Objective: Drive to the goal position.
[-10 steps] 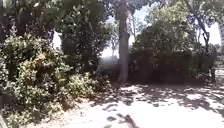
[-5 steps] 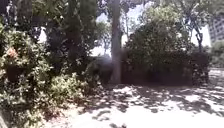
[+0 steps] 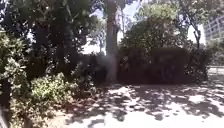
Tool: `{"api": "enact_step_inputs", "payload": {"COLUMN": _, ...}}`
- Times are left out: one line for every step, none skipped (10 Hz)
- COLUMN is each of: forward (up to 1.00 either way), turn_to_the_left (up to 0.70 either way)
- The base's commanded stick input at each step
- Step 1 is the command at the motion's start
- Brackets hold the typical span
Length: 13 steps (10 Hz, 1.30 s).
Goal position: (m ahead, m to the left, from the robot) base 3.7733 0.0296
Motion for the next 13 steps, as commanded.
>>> {"api": "enact_step_inputs", "payload": {"forward": 0.45, "turn_to_the_left": -0.27}}
{"api": "enact_step_inputs", "payload": {"forward": 0.45, "turn_to_the_left": -0.27}}
{"api": "enact_step_inputs", "payload": {"forward": 0.45, "turn_to_the_left": -0.27}}
{"api": "enact_step_inputs", "payload": {"forward": 0.45, "turn_to_the_left": -0.27}}
{"api": "enact_step_inputs", "payload": {"forward": 0.45, "turn_to_the_left": -0.27}}
{"api": "enact_step_inputs", "payload": {"forward": 0.45, "turn_to_the_left": -0.27}}
{"api": "enact_step_inputs", "payload": {"forward": 0.45, "turn_to_the_left": -0.26}}
{"api": "enact_step_inputs", "payload": {"forward": 0.45, "turn_to_the_left": 0.00}}
{"api": "enact_step_inputs", "payload": {"forward": 0.45, "turn_to_the_left": 0.00}}
{"api": "enact_step_inputs", "payload": {"forward": 0.45, "turn_to_the_left": 0.00}}
{"api": "enact_step_inputs", "payload": {"forward": 0.45, "turn_to_the_left": 0.00}}
{"api": "enact_step_inputs", "payload": {"forward": 0.45, "turn_to_the_left": 0.00}}
{"api": "enact_step_inputs", "payload": {"forward": 0.45, "turn_to_the_left": 0.00}}
